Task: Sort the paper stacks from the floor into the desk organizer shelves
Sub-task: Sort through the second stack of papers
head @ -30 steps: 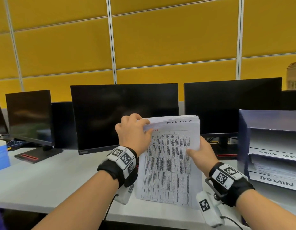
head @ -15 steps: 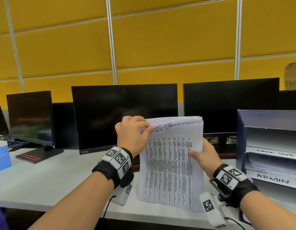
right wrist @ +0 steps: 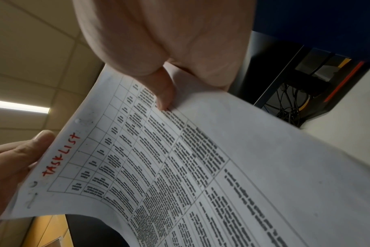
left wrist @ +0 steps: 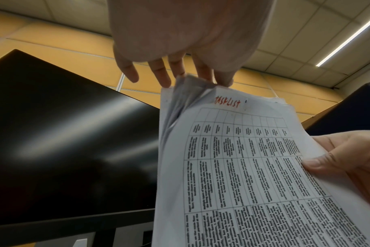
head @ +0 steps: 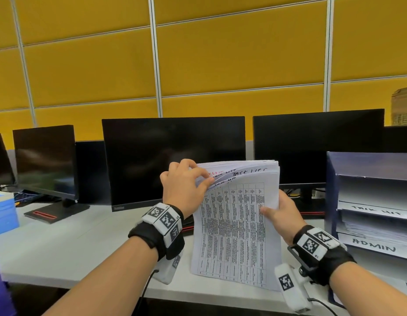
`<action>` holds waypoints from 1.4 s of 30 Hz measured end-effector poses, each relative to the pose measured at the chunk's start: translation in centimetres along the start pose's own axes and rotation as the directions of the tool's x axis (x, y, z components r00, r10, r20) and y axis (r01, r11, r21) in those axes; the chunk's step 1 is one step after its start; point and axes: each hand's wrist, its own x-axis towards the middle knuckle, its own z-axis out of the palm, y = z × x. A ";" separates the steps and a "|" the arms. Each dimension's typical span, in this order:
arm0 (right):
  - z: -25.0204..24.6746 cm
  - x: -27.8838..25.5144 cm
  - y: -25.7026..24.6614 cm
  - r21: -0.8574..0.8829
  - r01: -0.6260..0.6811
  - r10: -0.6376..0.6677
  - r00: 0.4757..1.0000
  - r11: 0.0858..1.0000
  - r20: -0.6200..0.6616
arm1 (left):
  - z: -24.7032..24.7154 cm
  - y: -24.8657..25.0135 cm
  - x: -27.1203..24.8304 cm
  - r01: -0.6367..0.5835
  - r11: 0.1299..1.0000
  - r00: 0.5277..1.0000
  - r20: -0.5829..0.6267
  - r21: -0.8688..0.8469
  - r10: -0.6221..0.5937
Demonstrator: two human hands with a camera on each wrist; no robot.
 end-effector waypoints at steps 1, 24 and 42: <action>0.0 0.1 0.1 -0.005 0.002 -0.002 1.000 1.000 -0.007 | 0.0 0.0 0.0 -0.004 1.000 1.000 0.008 -0.009 0.004; -0.1 0.3 0.6 -0.013 -0.007 0.007 1.000 1.000 0.003 | 0.3 -0.4 0.0 -0.068 0.995 0.992 0.109 0.079 0.059; -0.5 0.3 0.5 0.011 -0.036 0.036 0.999 0.999 -0.002 | -0.3 -1.8 -0.1 0.294 0.785 0.921 0.382 -0.545 -0.080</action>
